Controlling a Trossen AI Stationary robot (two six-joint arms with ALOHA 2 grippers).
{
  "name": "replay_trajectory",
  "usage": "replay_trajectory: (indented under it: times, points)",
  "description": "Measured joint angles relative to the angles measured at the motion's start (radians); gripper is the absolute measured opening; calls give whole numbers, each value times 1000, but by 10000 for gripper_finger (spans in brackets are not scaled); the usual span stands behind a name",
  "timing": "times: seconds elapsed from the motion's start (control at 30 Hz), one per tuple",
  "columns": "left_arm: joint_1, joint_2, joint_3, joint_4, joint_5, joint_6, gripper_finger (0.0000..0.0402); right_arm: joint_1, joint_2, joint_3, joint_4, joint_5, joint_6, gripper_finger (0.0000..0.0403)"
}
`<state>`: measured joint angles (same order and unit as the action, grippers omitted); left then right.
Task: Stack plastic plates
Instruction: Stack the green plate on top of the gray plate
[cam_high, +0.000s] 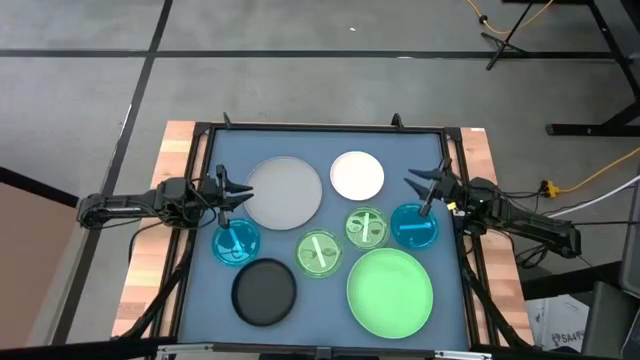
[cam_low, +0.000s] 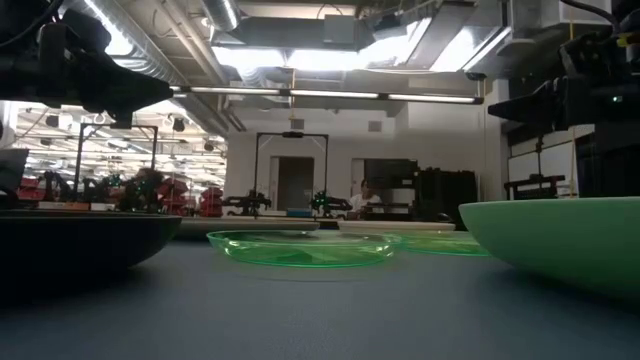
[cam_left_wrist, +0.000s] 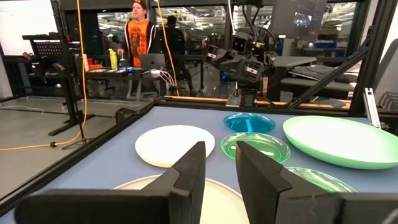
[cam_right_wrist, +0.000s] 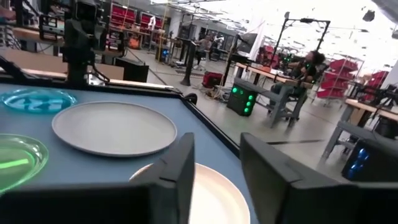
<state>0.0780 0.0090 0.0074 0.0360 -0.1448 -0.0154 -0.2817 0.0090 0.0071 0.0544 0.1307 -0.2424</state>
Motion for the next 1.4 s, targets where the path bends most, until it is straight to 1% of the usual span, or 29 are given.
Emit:
replay_trajectory:
  times: [0.13,0.27,0.53,0.7,0.77,0.9,1.23,1.4]
  points:
    - [0,0,0,0,0,0,82,0,0,0,1,-3,4,173]
    - [0,0,0,0,0,0,82,0,0,3,1,-22,7,196]
    - [0,0,0,0,0,0,82,0,12,69,-1,-76,7,198]
    - [0,0,0,-1,0,0,82,0,63,108,-4,-122,18,198]
    - [0,0,0,-1,0,0,82,0,95,127,-5,-144,53,198]
    - [0,0,0,-1,0,0,82,0,178,176,-5,-223,102,198]
    - [0,0,0,-1,0,0,82,1,453,355,-6,-389,111,198]
    - [0,0,0,-1,0,0,82,1,600,461,-62,-466,111,198]
